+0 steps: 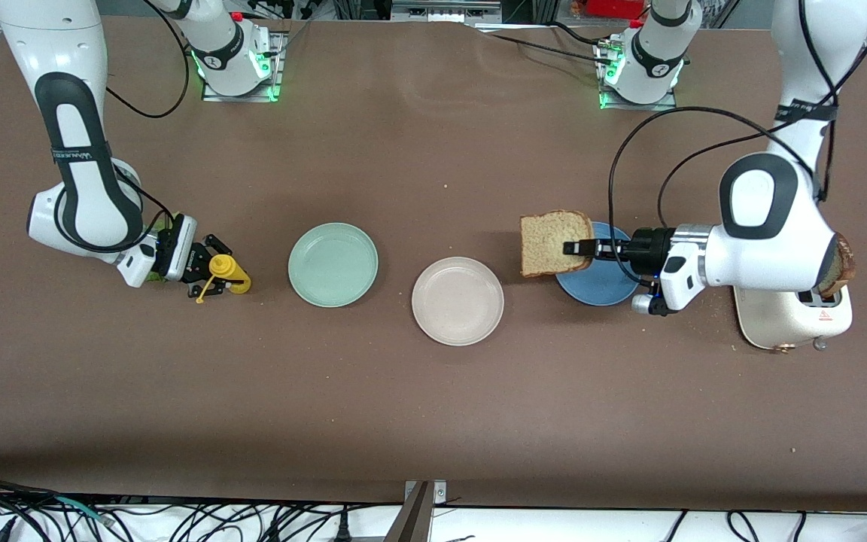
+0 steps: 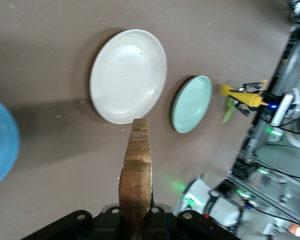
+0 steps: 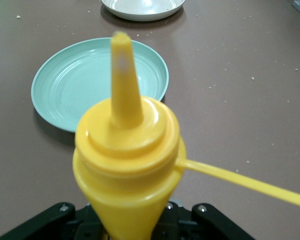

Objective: Make sandwich in beige plate with both arms
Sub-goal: 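Carry the toast onto the beige plate with the left gripper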

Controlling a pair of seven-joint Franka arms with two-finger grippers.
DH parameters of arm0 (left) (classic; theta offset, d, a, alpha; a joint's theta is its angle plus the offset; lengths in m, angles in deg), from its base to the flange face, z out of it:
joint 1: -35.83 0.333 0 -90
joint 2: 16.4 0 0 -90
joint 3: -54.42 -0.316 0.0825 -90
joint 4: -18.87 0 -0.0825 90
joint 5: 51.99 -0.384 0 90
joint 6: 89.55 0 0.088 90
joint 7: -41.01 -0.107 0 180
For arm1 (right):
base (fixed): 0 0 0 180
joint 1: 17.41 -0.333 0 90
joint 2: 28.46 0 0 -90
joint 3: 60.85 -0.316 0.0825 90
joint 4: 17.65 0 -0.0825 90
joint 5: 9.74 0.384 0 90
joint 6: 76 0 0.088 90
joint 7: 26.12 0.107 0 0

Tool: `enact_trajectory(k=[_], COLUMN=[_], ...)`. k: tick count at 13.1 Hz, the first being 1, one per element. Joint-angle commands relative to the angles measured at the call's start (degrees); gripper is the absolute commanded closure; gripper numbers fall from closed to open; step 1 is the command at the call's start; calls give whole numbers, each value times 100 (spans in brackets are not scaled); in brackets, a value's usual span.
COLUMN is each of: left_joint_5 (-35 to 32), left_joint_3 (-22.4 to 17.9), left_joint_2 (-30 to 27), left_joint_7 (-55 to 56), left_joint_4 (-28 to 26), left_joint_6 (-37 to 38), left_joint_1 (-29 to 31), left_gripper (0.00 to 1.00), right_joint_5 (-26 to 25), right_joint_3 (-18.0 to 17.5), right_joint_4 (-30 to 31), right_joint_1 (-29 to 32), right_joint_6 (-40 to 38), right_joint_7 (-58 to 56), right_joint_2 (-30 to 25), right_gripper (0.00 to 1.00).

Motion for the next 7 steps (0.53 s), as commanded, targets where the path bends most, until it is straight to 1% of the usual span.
enact_trajectory(k=[1, 3, 6, 7], left_joint_5=[824, 1012, 1424, 1582], left_joint_3=[19, 28, 28, 36], left_joint_2=[477, 723, 1101, 1224], left_joint_7=[-695, -1450, -2128, -2470], left_joint_4=[148, 157, 157, 227], left_joint_6=[50, -3, -82, -239], left_joint_1=[-51, -191, -341, -403], left_gripper=[100, 100, 100, 100], right_joint_5=[-396, -598, -1169, -1266], right_joint_3=[27, 18, -8, -8], right_joint_4=[-63, -247, -309, -353], right_joint_1=[-137, -208, -278, -287], right_joint_6=[38, 20, 12, -15], right_joint_7=[762, 1254, 2054, 2178], right_joint_2=[-313, -341, -560, -595], right_gripper=[96, 96, 96, 96])
